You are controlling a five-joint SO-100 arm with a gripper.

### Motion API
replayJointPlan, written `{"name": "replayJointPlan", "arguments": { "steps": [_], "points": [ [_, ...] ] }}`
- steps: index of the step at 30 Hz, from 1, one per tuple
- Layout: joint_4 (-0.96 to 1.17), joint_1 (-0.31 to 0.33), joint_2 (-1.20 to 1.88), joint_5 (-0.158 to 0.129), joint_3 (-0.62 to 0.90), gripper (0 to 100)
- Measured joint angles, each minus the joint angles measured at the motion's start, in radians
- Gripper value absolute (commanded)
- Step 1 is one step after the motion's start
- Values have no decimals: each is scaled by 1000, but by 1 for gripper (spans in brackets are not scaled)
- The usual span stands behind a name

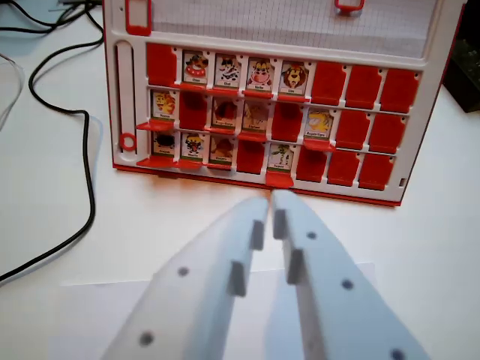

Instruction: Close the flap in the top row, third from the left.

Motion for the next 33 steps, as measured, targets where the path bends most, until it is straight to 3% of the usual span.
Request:
{"name": "replayJointPlan", "arguments": {
  "steps": [15, 24, 33],
  "points": [
    [-328, -100, -342, 37, 94, 0],
    [-457, -103, -554, 55, 94, 0],
    [-578, -67, -756, 55, 95, 0]
  ]
}}
